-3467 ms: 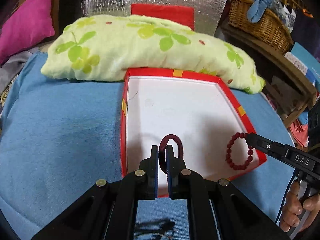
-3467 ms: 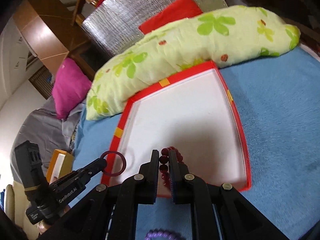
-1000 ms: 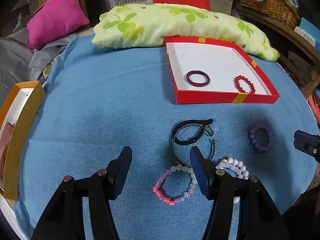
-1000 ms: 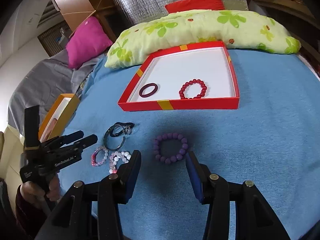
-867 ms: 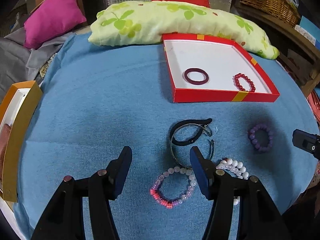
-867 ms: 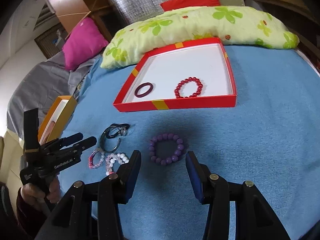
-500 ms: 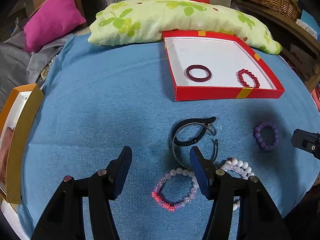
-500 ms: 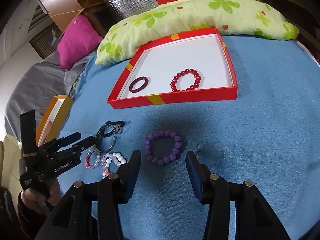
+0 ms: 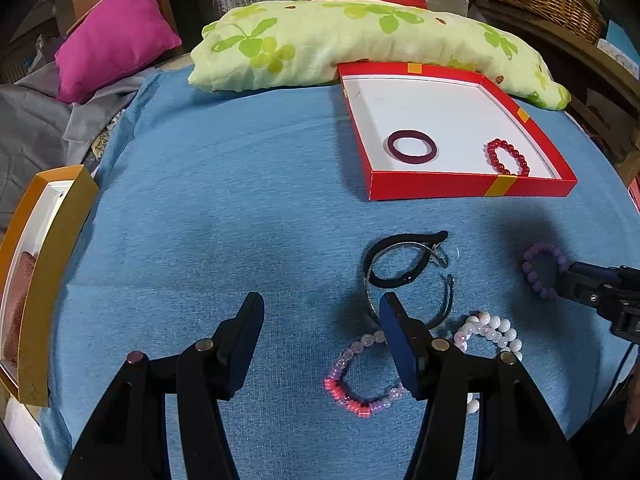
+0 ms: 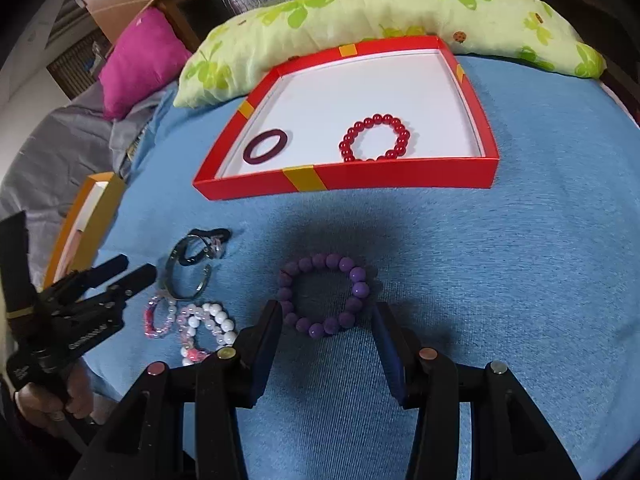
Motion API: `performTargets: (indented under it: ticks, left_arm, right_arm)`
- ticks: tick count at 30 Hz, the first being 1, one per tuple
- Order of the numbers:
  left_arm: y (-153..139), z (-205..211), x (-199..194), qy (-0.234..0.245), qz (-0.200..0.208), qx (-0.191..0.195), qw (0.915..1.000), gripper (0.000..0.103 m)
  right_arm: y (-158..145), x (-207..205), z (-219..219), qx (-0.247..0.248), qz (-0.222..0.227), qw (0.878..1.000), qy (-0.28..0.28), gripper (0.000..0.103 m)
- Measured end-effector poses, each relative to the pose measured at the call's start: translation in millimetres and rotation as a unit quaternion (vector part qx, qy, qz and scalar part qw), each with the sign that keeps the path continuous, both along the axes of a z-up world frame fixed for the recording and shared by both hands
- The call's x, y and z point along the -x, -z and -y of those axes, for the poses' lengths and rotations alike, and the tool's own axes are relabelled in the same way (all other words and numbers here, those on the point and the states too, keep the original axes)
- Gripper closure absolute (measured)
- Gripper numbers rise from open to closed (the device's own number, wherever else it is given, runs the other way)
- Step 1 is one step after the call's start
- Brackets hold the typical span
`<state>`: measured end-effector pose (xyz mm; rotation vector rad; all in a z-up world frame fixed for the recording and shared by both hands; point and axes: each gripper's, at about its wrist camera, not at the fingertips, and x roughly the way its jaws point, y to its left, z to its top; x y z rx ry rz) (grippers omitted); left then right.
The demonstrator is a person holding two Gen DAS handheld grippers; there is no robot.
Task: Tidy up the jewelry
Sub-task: 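Lower the right tool onto the purple bead bracelet and close it, then carry the purple bracelet toward the box with the right tool while the left tool grasps the silver bangle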
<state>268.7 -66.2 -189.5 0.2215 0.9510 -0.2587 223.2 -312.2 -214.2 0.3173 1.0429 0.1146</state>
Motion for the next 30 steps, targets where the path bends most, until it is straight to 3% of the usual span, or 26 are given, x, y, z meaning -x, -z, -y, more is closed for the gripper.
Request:
performTargets:
  ticks: [5,7,11,14,30]
  left_arm:
    - [-1,-1,1,0.0,0.002,-0.002,1.0,0.042]
    - [-1,-2,1,0.0,0.002,-0.003,1.0,0.042]
    - [0,-2,0,0.0,0.001,-0.004,1.0,0.042]
    - [0,-1,-1,0.003,-0.001,-0.001,1.0,0.042]
    - [22,12,-27,0.019,-0.061,0.055,0.9964,0.042]
  right_arm:
    - [6,-6,-8,0.031,0.004,0.999,-0.003,0.053]
    - [7,-7,-11,0.047,0.009,0.999,-0.004,0.059]
    - [9,-9,-12,0.088,0.012,0.996,0.003,0.085]
    - [9,-9,-4,0.083,0.011,0.996,0.013,0.091]
    - [-2,1,34,0.06,0.021,0.997,0.051,0.092]
